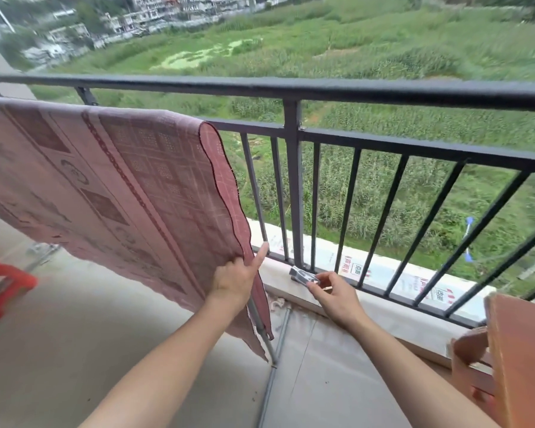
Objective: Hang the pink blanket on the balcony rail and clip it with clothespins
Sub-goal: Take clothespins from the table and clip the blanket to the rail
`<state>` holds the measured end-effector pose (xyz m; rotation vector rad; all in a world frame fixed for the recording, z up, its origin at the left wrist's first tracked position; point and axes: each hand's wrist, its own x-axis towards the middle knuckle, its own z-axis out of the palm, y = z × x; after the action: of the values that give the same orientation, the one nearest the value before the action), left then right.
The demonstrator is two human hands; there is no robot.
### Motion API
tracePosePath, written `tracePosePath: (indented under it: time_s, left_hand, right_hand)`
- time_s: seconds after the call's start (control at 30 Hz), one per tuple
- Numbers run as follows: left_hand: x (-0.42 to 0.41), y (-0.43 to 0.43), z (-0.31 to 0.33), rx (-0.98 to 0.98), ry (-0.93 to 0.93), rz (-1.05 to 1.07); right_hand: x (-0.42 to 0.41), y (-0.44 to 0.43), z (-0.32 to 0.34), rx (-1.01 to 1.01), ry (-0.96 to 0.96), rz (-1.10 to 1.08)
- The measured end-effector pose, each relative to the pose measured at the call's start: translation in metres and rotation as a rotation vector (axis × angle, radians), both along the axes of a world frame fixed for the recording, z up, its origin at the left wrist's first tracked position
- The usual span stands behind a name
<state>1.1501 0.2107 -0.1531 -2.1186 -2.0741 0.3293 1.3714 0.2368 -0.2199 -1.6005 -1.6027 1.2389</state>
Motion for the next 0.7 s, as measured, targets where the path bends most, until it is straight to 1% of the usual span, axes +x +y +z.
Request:
tracePosePath:
  time_s: [0.07,0.1,0.13,0.17,0.23,0.27,0.3,0.33,0.37,0.43,0.47,0.53,0.6,0.67,0.7]
  left_hand:
    - [0.014,0.010,0.013,-0.033,-0.026,0.087]
    - [0.016,0.013,0.018,0.006,-0.050,0.119]
    - [0.016,0.012,0.020,0.103,-0.113,0.123]
    - [0.015,0.008,0.022,0.221,-0.223,0.121]
    - [0.012,-0.008,0.021,0.408,-0.512,0.069]
    - [0.010,-0.017,0.018,0.520,-0.594,0.006]
    - [0.007,-0.023,0.016,0.584,-0.590,-0.077]
    - [0.000,-0.026,0.016,0.595,-0.496,-0.186]
    - [-0.008,-0.026,0.019,0.554,-0.346,-0.319]
    - [-0.023,-0.021,0.040,0.420,0.031,-0.567]
    - [-0.027,-0.018,0.059,0.349,0.204,-0.623]
    - [-0.026,-0.007,0.102,0.190,0.511,-0.640]
    - [-0.027,0.010,0.132,0.042,0.750,-0.625]
    - [-0.028,0.029,0.156,0.014,0.945,-0.584]
    - [-0.027,0.035,0.167,0.028,1.000,-0.583]
  right_hand:
    - [0.002,-0.001,-0.005,-0.007,0.000,-0.009]
    - [0.002,-0.002,-0.006,-0.009,0.000,-0.018]
    - [0.002,-0.002,-0.005,-0.008,-0.001,-0.026]
    - [0.001,-0.003,-0.005,-0.006,-0.001,-0.032]
    - [-0.001,-0.004,-0.002,-0.007,0.006,-0.037]
    - [-0.002,-0.004,0.000,-0.009,0.009,-0.039]
    - [-0.003,-0.003,0.001,-0.010,0.015,-0.039]
    - [-0.004,-0.003,0.002,-0.011,0.017,-0.036]
    - [-0.005,-0.002,0.004,-0.008,0.015,-0.029]
    - [-0.008,0.001,0.006,0.000,0.006,-0.010]
    - [-0.010,0.002,0.007,0.002,0.007,-0.006]
    - [-0.015,0.004,0.012,0.005,0.013,-0.002]
    - [-0.021,0.006,0.015,0.006,0.026,-0.003]
    - [-0.027,0.007,0.018,0.016,0.047,0.006]
    - [-0.029,0.007,0.021,0.020,0.061,0.008]
